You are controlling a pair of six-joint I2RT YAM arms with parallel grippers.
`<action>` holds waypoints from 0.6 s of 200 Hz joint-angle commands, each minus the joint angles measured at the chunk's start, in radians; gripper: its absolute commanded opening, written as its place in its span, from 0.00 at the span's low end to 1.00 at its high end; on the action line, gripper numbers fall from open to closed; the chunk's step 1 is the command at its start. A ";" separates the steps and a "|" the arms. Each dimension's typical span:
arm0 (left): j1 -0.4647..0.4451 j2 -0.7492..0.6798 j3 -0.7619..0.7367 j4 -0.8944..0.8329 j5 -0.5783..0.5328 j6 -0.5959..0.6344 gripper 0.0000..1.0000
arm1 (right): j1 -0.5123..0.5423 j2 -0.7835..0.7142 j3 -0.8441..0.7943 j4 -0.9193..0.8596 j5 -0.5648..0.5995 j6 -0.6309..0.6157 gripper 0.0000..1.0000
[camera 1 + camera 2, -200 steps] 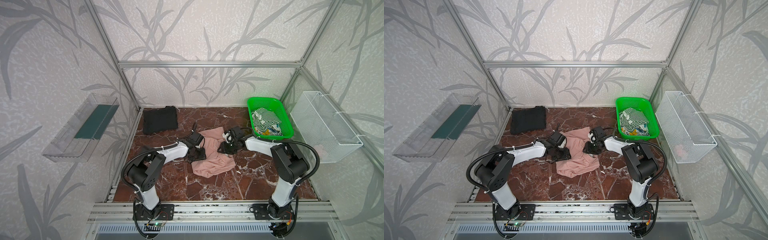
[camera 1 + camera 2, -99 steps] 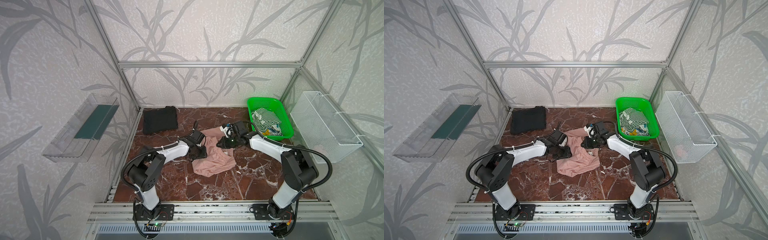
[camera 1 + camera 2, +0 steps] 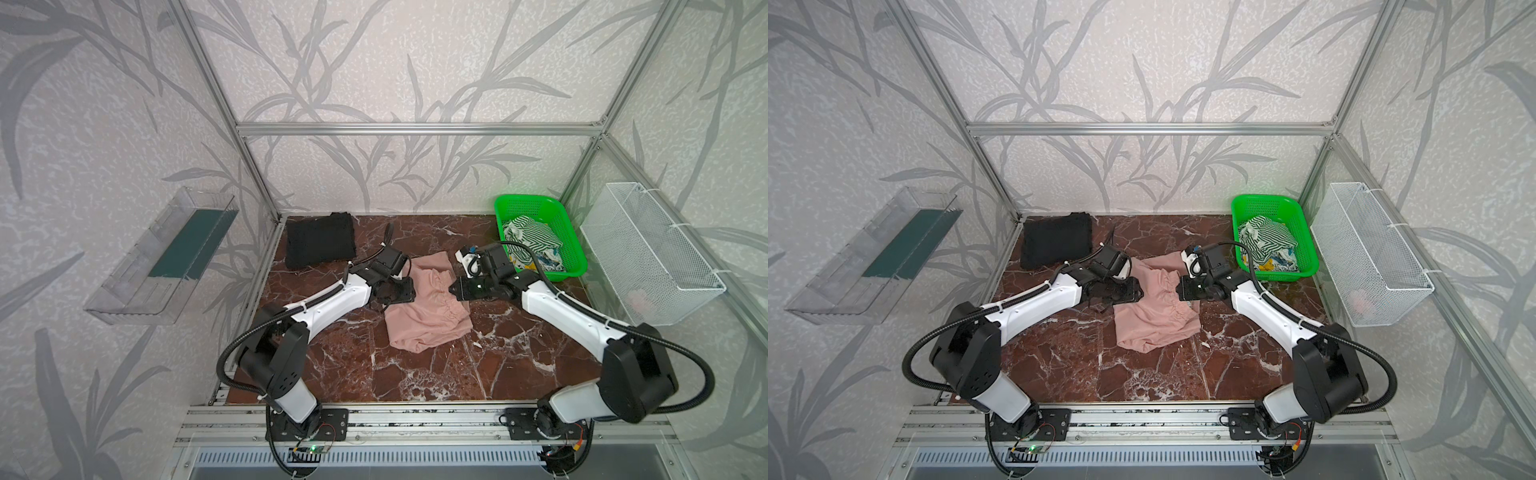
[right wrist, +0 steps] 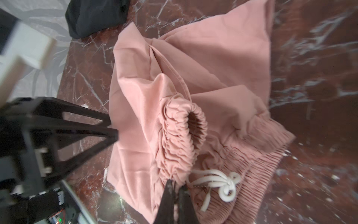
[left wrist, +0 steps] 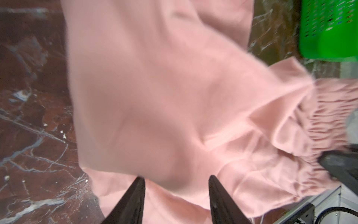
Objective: Fold and stack the mixed laundry pile
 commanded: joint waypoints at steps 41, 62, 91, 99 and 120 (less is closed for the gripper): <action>0.002 0.014 0.031 -0.014 0.017 0.052 0.52 | 0.002 0.000 -0.238 0.073 0.240 0.147 0.00; 0.001 0.043 -0.012 0.067 0.030 0.037 0.52 | 0.001 0.112 -0.211 0.107 0.212 0.146 0.00; 0.001 0.127 -0.034 0.139 0.032 0.038 0.52 | -0.007 0.196 -0.143 0.074 0.189 0.141 0.04; 0.000 0.153 -0.033 0.145 0.034 0.036 0.51 | -0.007 0.185 -0.136 0.059 0.189 0.133 0.11; -0.004 0.200 -0.040 0.156 0.024 0.032 0.51 | -0.008 0.123 -0.133 0.015 0.195 0.097 0.46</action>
